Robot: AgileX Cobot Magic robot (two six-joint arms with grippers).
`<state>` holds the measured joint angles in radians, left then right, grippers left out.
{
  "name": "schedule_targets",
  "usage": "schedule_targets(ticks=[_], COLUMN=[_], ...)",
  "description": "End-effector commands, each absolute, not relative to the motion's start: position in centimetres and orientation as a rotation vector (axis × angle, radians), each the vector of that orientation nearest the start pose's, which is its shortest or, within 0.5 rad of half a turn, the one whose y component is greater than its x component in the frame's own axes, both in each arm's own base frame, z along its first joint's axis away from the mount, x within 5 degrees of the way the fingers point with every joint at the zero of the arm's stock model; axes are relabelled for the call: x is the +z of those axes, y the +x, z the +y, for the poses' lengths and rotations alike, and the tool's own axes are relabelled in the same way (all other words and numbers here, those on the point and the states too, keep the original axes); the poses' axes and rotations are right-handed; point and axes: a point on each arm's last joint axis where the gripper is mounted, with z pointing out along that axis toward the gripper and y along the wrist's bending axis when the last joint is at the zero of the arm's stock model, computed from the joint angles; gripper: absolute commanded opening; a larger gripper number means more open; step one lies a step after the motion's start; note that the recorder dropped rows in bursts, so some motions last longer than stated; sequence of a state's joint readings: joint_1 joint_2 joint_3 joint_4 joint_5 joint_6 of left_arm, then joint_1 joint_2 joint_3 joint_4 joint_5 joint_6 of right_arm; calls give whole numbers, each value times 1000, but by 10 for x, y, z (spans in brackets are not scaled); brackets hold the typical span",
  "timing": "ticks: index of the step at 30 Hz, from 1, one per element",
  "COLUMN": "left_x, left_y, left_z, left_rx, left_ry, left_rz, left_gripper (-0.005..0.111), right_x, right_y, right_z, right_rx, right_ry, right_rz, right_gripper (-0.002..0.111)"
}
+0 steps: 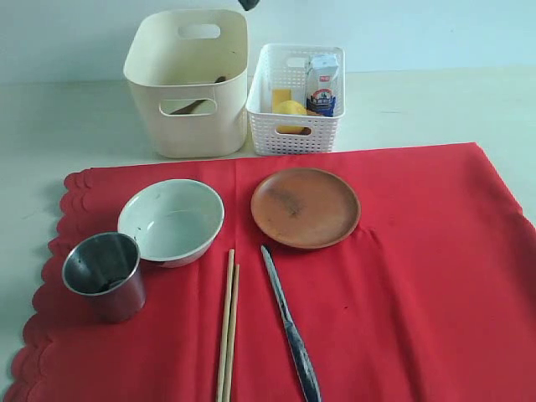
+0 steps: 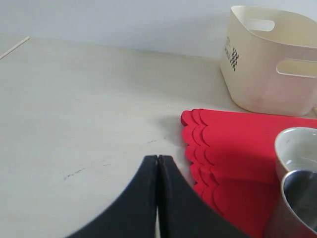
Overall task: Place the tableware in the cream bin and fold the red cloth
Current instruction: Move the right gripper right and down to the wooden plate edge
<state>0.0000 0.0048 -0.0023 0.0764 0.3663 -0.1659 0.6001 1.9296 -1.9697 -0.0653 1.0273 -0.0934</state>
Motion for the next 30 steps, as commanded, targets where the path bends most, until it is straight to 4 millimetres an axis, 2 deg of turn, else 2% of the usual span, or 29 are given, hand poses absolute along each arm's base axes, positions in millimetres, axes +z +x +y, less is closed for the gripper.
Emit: schedule_targets(ticks=[1,9,12,20,26,30], left_x=[181,181,181,181,181,181], left_y=[53,53,53,53,53,53], left_z=[3,3,3,3,3,3], left_rx=[-37,-37,-37,-37,-37,-37], left_ry=[-102,-102,-102,-102,-102,-102], left_rz=[1836,1836,1836,1836,1836,1836], left_gripper=[0,0,0,0,0,0], right_x=[366,353,343,297,262,240], right_y=[356,350,349,355,363,367], right_z=[216,170,155,116,92,88], right_rx=[82,37,25,-1,126,347], right_ry=[-813,-718,-683,-573,-515,-521], right_rz=[2363,2430,2450,2564,2676,2754], right_gripper=[46,46,46,46,46,46])
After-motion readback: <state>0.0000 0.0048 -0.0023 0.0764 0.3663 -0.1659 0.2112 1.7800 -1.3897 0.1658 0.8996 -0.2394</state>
